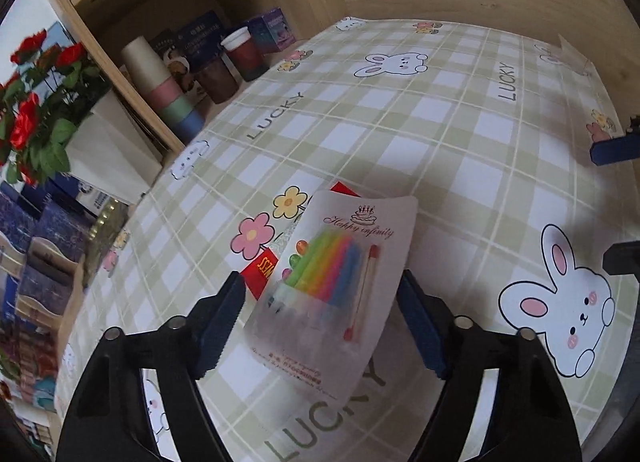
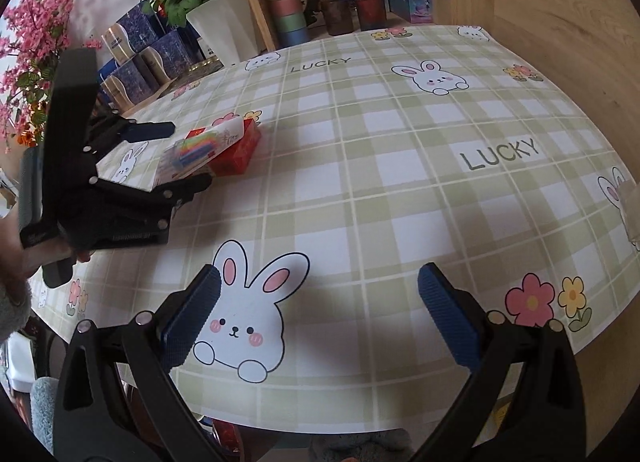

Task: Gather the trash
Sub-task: 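Move the left tool to the candle pack and grasp it, then grasp the red Double Happiness box with the right tool while the left tool holds the candles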

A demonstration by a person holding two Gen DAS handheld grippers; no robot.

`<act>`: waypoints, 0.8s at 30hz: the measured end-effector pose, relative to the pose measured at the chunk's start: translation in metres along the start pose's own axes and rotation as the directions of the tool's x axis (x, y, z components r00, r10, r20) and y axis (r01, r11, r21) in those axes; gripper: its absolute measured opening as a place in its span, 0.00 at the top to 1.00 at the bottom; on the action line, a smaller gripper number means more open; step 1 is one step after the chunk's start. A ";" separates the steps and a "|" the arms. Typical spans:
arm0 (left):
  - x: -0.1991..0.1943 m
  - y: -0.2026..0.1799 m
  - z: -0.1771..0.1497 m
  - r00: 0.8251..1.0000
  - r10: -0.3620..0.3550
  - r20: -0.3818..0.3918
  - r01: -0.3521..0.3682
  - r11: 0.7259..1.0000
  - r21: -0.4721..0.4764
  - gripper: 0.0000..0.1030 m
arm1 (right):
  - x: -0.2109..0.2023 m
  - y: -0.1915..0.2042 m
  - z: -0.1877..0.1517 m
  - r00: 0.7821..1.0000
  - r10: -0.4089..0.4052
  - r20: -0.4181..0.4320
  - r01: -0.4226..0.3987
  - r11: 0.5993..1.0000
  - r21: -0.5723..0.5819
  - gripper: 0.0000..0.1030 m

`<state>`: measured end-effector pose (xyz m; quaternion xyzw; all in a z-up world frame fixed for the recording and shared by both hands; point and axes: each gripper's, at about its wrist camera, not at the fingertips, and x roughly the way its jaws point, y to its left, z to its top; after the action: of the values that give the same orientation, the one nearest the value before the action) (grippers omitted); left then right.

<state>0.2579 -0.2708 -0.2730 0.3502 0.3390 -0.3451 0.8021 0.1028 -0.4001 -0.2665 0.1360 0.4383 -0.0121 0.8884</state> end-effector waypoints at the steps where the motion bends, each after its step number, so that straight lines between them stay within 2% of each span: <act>1: 0.002 0.003 0.000 1.000 -0.020 -0.011 0.019 1.000 -0.006 0.41 | 0.001 -0.001 0.000 1.000 0.001 -0.003 -0.001 1.000 -0.003 0.06; 3: -0.001 0.005 -0.001 1.000 -0.027 -0.003 0.027 1.000 0.000 0.46 | 0.002 -0.001 0.001 1.000 0.007 -0.010 -0.007 1.000 -0.006 0.06; 5: -0.008 0.008 -0.002 0.998 -0.064 0.005 0.064 0.998 -0.010 0.53 | 0.004 0.000 0.003 1.000 0.021 -0.016 -0.021 1.000 -0.007 0.06; 7: -0.022 0.018 -0.004 0.996 -0.086 0.037 0.087 0.995 -0.047 0.55 | 0.006 0.003 0.007 0.999 0.028 -0.021 -0.029 0.999 -0.028 0.06; 10: -0.051 0.036 -0.013 0.992 -0.038 0.118 0.055 0.988 -0.146 0.56 | 0.010 0.020 0.018 1.000 0.008 -0.027 -0.011 0.992 -0.129 0.06; 13: -0.077 0.061 -0.034 0.984 0.003 0.178 0.052 0.951 -0.306 0.56 | 0.019 0.043 0.030 0.999 -0.005 -0.041 -0.006 0.967 -0.255 0.06; 15: -0.089 0.075 -0.054 0.981 0.015 0.194 0.068 0.908 -0.413 0.65 | 0.027 0.054 0.040 0.999 0.005 -0.052 -0.021 0.953 -0.303 0.06; 16: -0.091 0.080 -0.060 0.983 0.031 0.183 0.055 0.893 -0.447 0.90 | 0.031 0.059 0.044 0.998 0.008 -0.058 -0.026 0.947 -0.319 0.06; 18: -0.098 0.091 -0.084 0.984 0.036 0.176 0.065 0.843 -0.534 0.91 | 0.043 0.068 0.055 0.997 0.009 -0.076 -0.035 0.937 -0.348 0.06; 19: -0.099 0.094 -0.092 0.984 0.033 0.175 0.071 0.827 -0.557 0.91 | 0.050 0.073 0.062 0.996 0.011 -0.088 -0.041 0.935 -0.353 0.06; 21: -0.098 0.097 -0.111 0.987 0.038 0.154 0.061 0.805 -0.590 0.91 | 0.065 0.084 0.072 0.992 0.026 -0.124 -0.067 0.939 -0.338 0.06; 24: -0.102 0.103 -0.131 0.986 0.038 0.161 0.074 0.772 -0.632 0.91 | 0.080 0.097 0.084 0.991 0.047 -0.129 -0.083 0.952 -0.294 0.06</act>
<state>0.2456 -0.0806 -0.2279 0.0257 0.3715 -0.2457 0.8949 0.2307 -0.3199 -0.2582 0.0151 0.4830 0.0917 0.8707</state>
